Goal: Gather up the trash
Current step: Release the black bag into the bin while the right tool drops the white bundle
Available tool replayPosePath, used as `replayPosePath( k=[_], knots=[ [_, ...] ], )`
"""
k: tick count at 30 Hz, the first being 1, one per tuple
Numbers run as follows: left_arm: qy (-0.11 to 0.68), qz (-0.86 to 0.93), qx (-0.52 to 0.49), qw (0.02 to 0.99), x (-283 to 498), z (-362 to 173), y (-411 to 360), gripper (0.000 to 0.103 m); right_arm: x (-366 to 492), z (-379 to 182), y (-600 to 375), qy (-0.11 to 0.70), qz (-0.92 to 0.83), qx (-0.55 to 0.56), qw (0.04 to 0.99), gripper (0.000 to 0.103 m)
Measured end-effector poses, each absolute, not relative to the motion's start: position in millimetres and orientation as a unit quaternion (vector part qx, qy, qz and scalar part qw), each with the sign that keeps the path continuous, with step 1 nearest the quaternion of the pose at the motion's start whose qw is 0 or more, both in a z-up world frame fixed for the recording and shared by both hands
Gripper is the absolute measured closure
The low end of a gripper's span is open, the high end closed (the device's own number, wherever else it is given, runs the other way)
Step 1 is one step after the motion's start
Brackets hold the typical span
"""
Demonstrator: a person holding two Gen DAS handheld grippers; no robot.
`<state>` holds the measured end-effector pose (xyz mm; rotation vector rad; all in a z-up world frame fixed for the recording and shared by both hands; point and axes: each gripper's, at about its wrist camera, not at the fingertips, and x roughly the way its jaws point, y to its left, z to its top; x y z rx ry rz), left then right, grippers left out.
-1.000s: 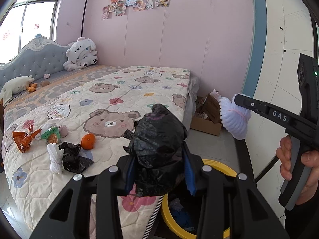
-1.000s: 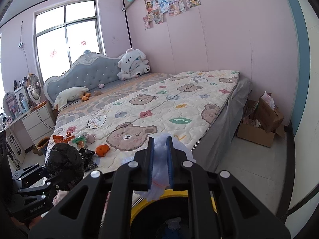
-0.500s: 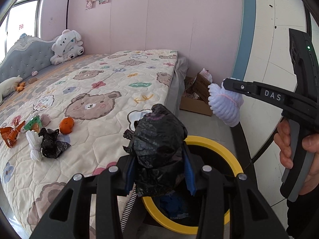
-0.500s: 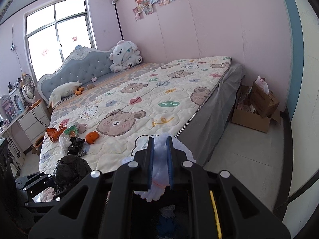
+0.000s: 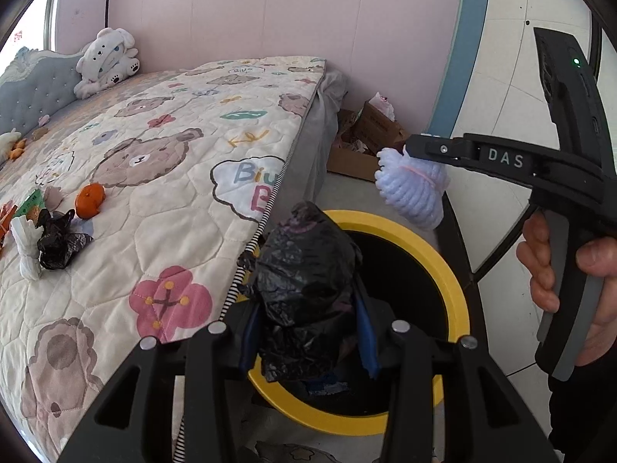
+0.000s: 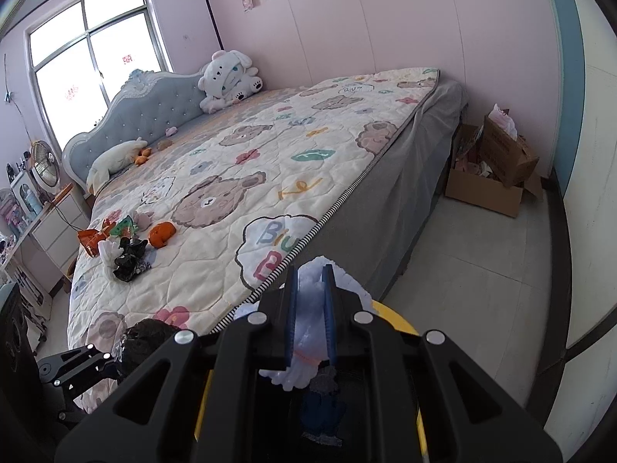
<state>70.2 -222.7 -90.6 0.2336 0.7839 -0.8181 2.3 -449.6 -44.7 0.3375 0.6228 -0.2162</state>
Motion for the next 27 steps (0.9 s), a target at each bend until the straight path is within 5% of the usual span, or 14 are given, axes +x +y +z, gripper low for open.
replayPosePath(
  k=[9, 16, 27],
  knots=[
    [0.378, -0.397, 0.099, 0.831, 73, -92, -223, 0.063, 4, -46, -450, 0.310, -0.103, 0.166, 0.931, 0.090],
    [0.380, -0.401, 0.096, 0.828, 72, -90, -221, 0.056, 3, -42, -454, 0.305, -0.113, 0.172, 0.930, 0.080],
    [0.371, -0.397, 0.078, 0.836, 74, -83, -207, 0.029, 3, -36, -456, 0.298, -0.119, 0.176, 0.931, 0.060]
  ],
)
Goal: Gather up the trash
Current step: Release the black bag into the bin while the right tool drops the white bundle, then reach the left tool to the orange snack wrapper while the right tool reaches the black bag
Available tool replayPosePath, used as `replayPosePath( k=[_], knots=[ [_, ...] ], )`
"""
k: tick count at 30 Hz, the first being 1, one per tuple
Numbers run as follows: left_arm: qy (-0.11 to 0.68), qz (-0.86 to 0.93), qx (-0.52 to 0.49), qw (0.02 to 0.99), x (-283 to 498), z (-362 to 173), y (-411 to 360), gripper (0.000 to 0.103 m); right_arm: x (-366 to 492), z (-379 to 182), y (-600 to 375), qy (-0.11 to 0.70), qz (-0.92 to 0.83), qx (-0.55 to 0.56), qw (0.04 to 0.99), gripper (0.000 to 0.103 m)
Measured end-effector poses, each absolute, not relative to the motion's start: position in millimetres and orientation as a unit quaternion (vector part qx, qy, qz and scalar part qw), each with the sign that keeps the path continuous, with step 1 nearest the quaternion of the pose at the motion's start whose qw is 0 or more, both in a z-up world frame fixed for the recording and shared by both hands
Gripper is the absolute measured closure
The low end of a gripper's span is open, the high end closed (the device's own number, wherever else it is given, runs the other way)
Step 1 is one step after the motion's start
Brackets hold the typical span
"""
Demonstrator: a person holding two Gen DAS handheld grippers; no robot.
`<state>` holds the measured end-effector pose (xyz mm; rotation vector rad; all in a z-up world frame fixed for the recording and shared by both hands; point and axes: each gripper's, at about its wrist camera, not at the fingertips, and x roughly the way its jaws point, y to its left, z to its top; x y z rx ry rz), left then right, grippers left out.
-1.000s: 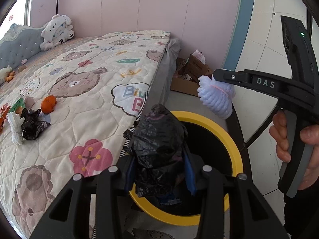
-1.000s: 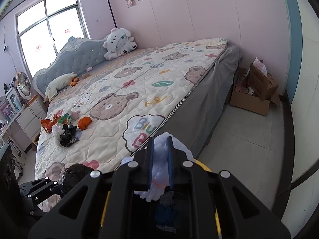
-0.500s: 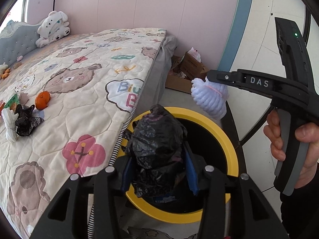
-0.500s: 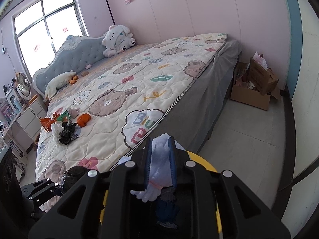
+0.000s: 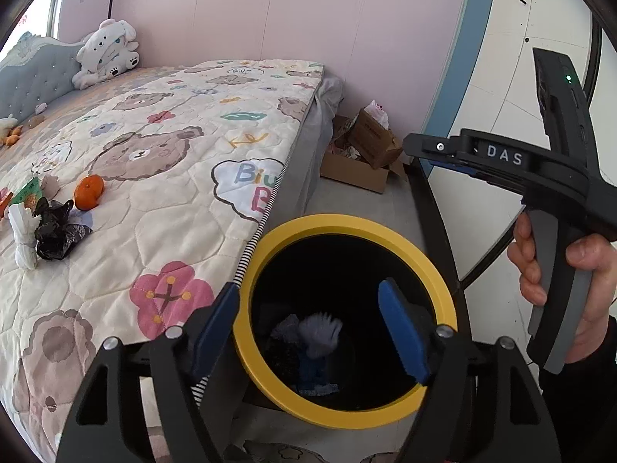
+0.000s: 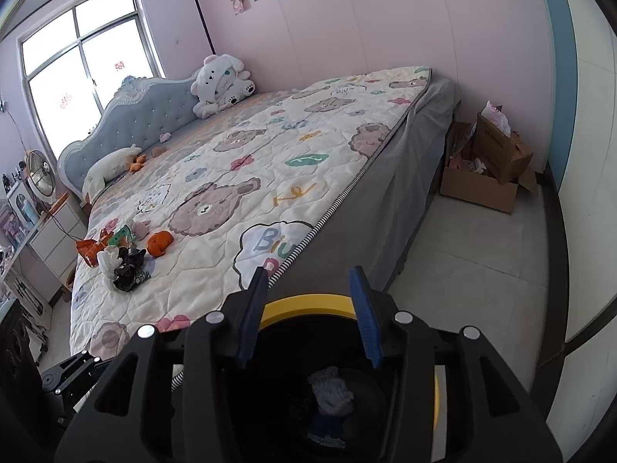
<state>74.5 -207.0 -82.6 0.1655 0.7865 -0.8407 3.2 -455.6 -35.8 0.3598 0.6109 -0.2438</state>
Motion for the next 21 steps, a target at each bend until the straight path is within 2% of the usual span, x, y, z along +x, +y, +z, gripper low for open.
replayPosePath(
  k=[8, 21],
  knots=[
    [0.348, -0.357, 0.065, 0.865, 97, -67, -173, 0.020, 18, -28, -444, 0.286, -0.108, 0.173, 0.937, 0.056],
    [0.311, -0.286, 0.032, 0.906, 137, -37, -103, 0.014, 78, -16, -379, 0.276, -0.040, 0.141, 0.950, 0.047]
  ],
)
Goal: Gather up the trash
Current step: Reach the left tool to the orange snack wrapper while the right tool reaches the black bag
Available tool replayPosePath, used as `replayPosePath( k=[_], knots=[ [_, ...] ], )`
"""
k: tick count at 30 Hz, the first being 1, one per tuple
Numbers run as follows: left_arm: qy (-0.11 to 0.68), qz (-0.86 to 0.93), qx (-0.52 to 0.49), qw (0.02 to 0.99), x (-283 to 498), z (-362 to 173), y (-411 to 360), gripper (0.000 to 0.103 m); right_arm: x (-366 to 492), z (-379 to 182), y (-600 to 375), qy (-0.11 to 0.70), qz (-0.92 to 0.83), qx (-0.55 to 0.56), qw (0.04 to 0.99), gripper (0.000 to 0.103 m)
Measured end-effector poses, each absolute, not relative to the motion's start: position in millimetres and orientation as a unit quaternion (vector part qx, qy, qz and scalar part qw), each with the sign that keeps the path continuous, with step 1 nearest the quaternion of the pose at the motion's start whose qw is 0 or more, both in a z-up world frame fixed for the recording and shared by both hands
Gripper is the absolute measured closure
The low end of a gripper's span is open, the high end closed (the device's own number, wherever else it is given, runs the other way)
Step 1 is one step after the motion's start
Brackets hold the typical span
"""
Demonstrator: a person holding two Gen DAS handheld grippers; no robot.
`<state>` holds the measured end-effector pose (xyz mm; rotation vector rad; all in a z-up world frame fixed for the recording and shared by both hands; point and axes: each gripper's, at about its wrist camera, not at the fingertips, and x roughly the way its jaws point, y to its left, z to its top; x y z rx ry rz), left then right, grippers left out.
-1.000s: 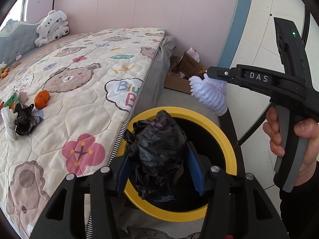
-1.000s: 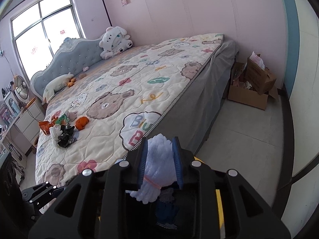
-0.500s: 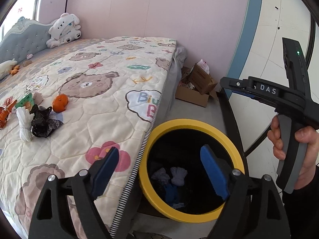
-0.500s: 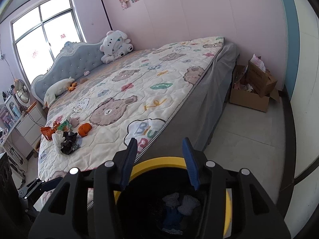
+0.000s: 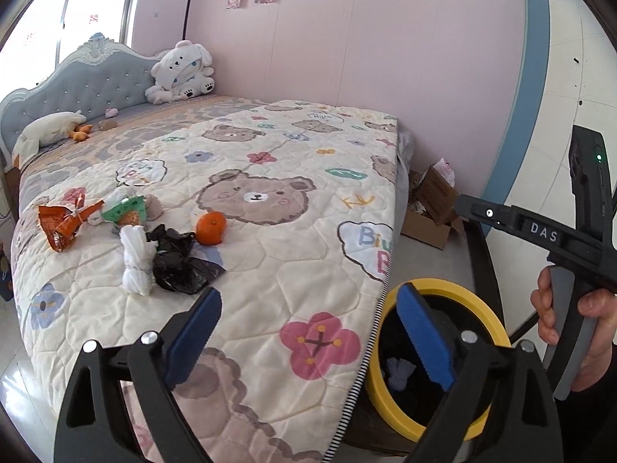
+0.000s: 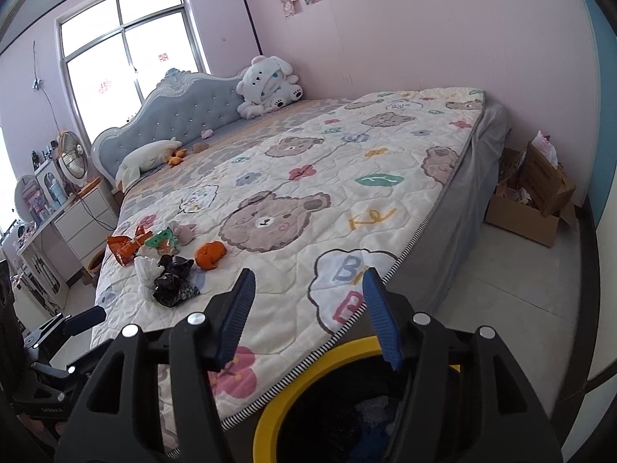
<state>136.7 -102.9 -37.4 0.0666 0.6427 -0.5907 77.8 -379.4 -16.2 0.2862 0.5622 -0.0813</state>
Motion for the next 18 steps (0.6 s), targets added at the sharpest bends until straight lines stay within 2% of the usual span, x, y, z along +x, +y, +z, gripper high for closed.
replayPosePath(
  k=[8, 18],
  knots=[
    [0.288, -0.223, 0.005, 0.931, 171, -17, -43, 0.011, 127, -4, -331, 0.271, 0.004, 0.112, 0.956, 0.042],
    [0.285, -0.129, -0.035, 0.949, 231, -9, 44, 0.010, 194, -9, -267, 0.294, 0.053, 0.077, 0.951, 0.042]
  ],
)
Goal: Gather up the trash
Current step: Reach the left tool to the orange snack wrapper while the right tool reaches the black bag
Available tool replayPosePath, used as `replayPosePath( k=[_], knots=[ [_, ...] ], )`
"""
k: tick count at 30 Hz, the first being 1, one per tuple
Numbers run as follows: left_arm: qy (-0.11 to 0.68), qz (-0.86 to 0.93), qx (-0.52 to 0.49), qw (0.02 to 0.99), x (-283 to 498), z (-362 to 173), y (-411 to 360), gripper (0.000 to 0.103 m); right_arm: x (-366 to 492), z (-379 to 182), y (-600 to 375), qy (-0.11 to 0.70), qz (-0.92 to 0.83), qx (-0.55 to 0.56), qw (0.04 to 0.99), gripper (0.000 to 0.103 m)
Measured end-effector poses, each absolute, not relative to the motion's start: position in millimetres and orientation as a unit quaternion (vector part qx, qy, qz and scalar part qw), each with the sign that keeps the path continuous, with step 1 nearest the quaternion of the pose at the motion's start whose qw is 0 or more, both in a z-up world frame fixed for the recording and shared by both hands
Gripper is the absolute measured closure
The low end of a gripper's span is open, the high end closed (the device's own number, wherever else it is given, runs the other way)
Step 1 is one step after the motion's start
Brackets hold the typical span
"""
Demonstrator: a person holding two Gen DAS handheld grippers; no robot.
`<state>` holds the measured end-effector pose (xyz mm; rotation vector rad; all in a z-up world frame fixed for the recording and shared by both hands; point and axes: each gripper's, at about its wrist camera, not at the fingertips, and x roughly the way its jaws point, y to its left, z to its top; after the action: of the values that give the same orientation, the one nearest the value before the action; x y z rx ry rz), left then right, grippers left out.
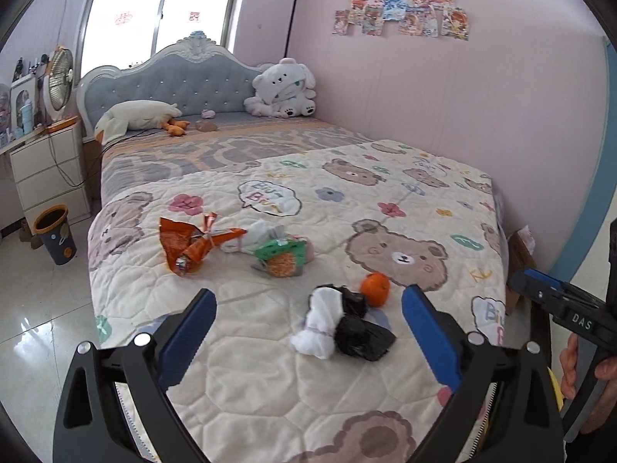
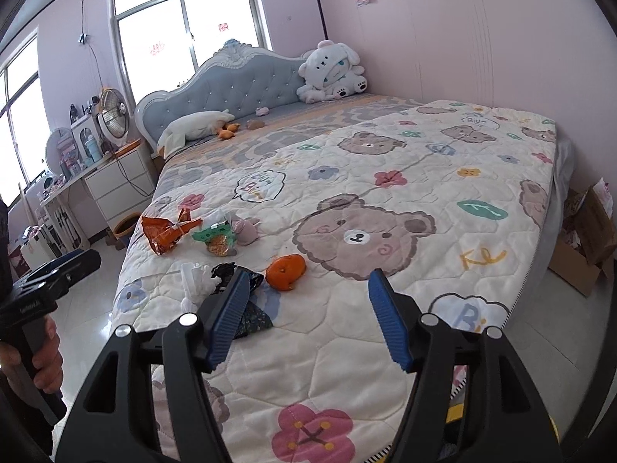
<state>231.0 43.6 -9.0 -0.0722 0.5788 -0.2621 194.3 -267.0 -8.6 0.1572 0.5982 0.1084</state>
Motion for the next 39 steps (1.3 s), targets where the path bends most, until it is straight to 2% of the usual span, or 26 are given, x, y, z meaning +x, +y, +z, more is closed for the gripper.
replayPosePath(
  k=[9, 25, 39],
  knots=[
    [0.309, -0.072, -0.046, 0.947, 286, -27, 92, 0.010, 240, -29, -223, 0.323, 0.085, 0.051, 0.941, 0.042],
    [0.353, -0.025, -0.059, 0.933, 375, -83, 136, 0.010, 301, -89, -169, 0.394, 0.117, 0.024, 0.911, 0.042],
    [0.373, -0.041, -0.052, 0.925, 443, -112, 134, 0.011, 328, -130, -146, 0.446, 0.144, 0.012, 0.883, 0.043]
  ],
)
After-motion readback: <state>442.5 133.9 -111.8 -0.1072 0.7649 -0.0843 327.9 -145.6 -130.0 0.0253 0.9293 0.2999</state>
